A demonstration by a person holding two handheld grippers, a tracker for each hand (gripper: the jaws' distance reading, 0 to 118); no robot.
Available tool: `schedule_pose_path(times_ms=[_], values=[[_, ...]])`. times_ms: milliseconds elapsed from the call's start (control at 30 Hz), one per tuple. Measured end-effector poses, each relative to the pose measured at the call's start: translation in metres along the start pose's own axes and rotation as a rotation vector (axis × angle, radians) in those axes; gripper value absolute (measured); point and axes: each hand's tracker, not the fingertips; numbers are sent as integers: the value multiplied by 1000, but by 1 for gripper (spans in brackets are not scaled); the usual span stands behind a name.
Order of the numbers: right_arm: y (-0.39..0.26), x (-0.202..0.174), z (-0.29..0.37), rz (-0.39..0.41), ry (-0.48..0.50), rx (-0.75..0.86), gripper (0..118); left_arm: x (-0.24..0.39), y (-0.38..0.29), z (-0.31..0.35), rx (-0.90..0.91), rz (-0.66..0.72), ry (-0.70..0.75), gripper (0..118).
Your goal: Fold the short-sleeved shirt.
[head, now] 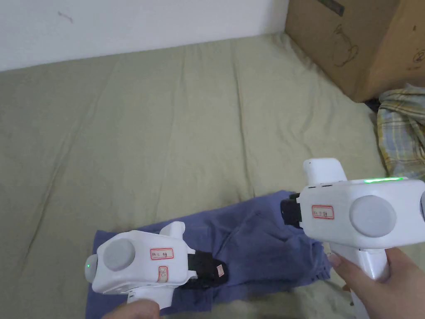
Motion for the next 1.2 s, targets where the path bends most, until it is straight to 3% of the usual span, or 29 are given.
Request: schedule_pose_path(times_ms=[200,233,267,300,333,367,433,533,667,733,833,1000,1033,1067,1100,1133,1200], values=[[1,1,2,1,1,8,1,-30,-11,107,185,18,-107,2],[2,0,2,2,2,8,1,-35,-11,125,216,22,-98,8],[2,-1,2,4,3,6,1,-47,-13,147,247,36,-85,23],[2,-3,1,8,5,4,1,-60,-15,165,268,49,-64,46],[2,-4,1,10,7,2,1,-72,-17,179,278,63,-40,81],[2,-5,0,8,15,-2,1,-76,-19,190,265,92,19,97],[2,-5,-4,-10,40,-24,1,-95,-26,205,252,131,64,113],[0,-9,-7,6,25,-38,1,-119,-33,209,252,187,31,116],[2,-9,-9,11,16,-52,1,-159,-36,179,255,324,-152,116],[4,-9,-8,6,15,-54,1,-168,-36,159,268,391,-359,118],[6,-10,-9,14,3,-58,1,-166,-21,126,260,404,-544,118],[4,-10,-13,16,-1,-75,1,-170,-10,114,226,346,-572,115],[3,-11,-15,15,1,-79,1,-172,-12,117,230,348,-557,96],[2,-12,-17,15,3,-82,1,-177,-15,120,251,351,-470,62],[1,-12,-18,14,7,-87,1,-179,-16,117,245,363,-319,13],[0,-13,-20,13,11,-92,1,-183,-19,111,211,371,-165,6],[-2,-16,-22,8,21,-103,1,-172,-19,116,282,392,-360,6]])
